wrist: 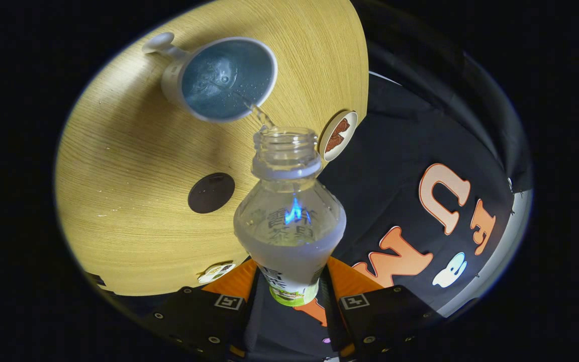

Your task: Take the bottle from table, then pour the juice into the cup, finally place the bottle on the coaster

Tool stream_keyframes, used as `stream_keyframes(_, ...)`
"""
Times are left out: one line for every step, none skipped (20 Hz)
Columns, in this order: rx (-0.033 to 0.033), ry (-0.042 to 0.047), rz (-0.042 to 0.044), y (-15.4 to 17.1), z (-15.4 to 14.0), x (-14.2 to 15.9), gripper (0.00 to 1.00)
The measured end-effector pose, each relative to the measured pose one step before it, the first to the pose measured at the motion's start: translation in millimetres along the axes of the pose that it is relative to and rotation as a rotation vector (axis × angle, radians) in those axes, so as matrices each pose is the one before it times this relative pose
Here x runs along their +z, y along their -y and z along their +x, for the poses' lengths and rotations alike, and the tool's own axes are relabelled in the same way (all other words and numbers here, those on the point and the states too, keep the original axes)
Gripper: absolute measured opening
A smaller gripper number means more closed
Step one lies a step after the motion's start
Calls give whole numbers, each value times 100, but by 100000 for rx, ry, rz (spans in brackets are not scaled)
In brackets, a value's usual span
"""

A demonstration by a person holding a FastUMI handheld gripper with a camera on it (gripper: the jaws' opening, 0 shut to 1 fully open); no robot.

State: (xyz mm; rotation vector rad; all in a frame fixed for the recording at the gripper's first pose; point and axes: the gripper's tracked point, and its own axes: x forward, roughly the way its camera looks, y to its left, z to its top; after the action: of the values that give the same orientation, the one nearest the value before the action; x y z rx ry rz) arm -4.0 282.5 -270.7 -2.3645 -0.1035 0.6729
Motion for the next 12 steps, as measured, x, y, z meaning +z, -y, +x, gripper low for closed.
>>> stream_keyframes(97, -36, -186, -26, -87, -25, 56)
stream_keyframes(-66, 49, -316, 39, -32, 18, 56)
stream_keyframes(36, 141, -255, -78, 5, 95, 56)
stream_keyframes(144, 306, -302, 14, 10, 99, 55)
stream_keyframes(-163, 76, -320, 74, -50, -16, 56)
stream_keyframes(32, -130, -9, 109, -8, -24, 56)
stream_keyframes(-58, -131, 185, 56, 140, -65, 56)
stream_keyframes(193, -161, 38, 21, 50, -21, 56)
stream_keyframes(-82, 2, -122, 10, 50, 40, 55)
stream_keyframes(-173, 63, -297, 136, -62, 21, 55)
stream_keyframes(-51, 62, -228, 16, 55, -61, 55)
stream_keyframes(-53, -7, -136, 113, 3, -30, 56)
